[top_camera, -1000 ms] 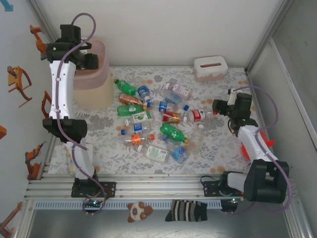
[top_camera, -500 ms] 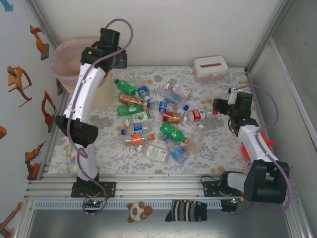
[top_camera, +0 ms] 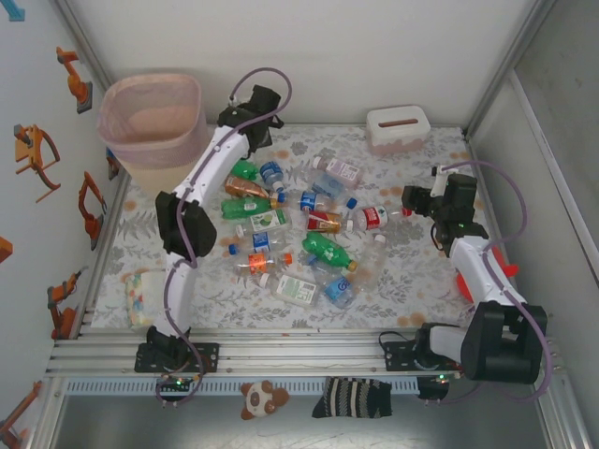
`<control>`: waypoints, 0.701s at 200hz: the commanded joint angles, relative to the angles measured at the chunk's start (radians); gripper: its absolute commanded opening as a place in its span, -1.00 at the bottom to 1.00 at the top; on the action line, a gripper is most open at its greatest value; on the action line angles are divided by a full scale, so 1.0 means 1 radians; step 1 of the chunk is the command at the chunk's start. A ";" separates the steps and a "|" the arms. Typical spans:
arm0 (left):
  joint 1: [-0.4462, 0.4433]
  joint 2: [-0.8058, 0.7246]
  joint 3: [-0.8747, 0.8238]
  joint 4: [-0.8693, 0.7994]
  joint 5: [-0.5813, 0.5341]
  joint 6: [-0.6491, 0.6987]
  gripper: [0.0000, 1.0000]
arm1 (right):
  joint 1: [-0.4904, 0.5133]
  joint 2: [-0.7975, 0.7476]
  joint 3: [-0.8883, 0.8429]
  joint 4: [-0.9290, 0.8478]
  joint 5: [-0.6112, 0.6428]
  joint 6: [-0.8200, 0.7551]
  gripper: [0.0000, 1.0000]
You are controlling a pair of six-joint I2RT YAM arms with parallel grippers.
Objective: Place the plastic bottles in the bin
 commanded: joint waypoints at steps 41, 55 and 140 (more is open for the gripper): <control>0.037 0.125 0.033 -0.009 0.045 -0.223 0.48 | -0.001 -0.013 0.010 0.003 -0.001 0.009 0.52; 0.051 0.156 0.044 -0.004 0.067 -0.224 0.45 | -0.001 -0.015 0.008 0.003 -0.001 0.007 0.52; 0.098 0.242 0.099 0.022 0.091 -0.221 0.42 | -0.001 -0.015 0.002 -0.001 0.001 0.002 0.52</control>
